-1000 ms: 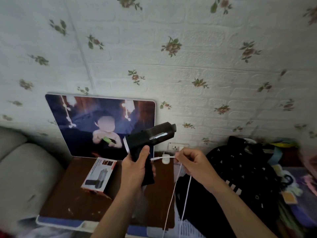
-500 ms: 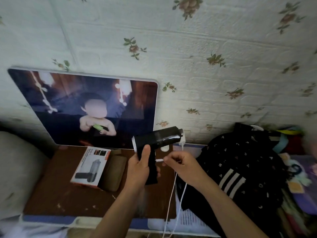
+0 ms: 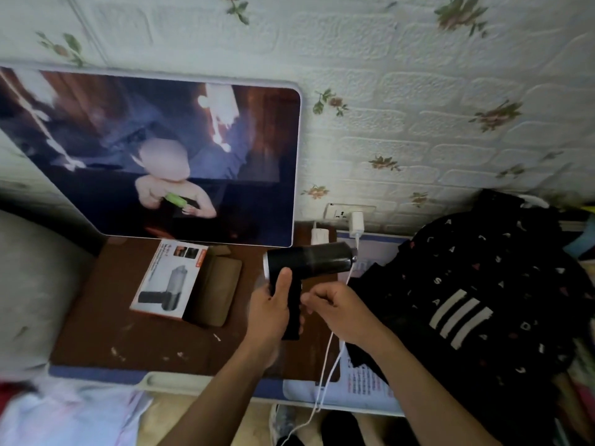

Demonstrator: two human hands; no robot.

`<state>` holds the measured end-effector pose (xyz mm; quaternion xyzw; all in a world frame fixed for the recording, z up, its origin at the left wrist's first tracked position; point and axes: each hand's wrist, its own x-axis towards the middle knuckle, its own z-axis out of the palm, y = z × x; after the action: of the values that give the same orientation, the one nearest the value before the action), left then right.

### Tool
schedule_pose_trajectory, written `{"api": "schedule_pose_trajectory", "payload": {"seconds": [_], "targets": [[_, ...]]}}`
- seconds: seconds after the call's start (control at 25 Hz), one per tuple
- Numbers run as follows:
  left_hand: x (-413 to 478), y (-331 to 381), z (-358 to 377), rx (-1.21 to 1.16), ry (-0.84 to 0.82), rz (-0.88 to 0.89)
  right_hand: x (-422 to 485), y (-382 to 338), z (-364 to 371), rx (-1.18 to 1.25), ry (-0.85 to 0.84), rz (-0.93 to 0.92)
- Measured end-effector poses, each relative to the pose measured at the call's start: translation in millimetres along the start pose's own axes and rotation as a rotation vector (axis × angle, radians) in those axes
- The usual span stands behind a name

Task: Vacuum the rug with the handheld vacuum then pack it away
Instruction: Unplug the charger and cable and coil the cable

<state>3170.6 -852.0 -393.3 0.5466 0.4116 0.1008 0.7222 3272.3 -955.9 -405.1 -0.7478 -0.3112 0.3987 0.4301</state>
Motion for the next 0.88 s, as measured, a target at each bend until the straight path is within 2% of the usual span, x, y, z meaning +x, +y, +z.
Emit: {"api": "schedule_pose_trajectory", "payload": {"seconds": [0.12, 0.24, 0.32, 0.48, 0.64, 0.88], "targets": [[6.2, -1.7, 0.6, -0.035, -0.013, -0.012, 1.4, 0.4, -9.3, -0.045, 0.023, 0.025], [21.2, -0.6, -17.0, -0.101, 0.073, -0.055, 1.2, 2.7, -39.1, -0.079, 0.158, 0.055], [31.5, -5.9, -29.1, -0.074, 0.091, -0.067, 0.7, 7.3, -50.4, -0.116, 0.175, 0.025], [43.6, -28.8, -31.5, -0.005, 0.105, -0.095, 4.7, 18.7, -34.3, -0.108, 0.193, 0.044], [52.5, -51.8, -29.9, 0.016, 0.114, -0.154, 10.3, 33.7, -26.2, -0.037, 0.350, 0.115], [88.5, -76.6, -28.4, 0.020, 0.205, -0.204, 13.2, 50.7, -19.4, 0.036, 0.364, 0.138]]}}
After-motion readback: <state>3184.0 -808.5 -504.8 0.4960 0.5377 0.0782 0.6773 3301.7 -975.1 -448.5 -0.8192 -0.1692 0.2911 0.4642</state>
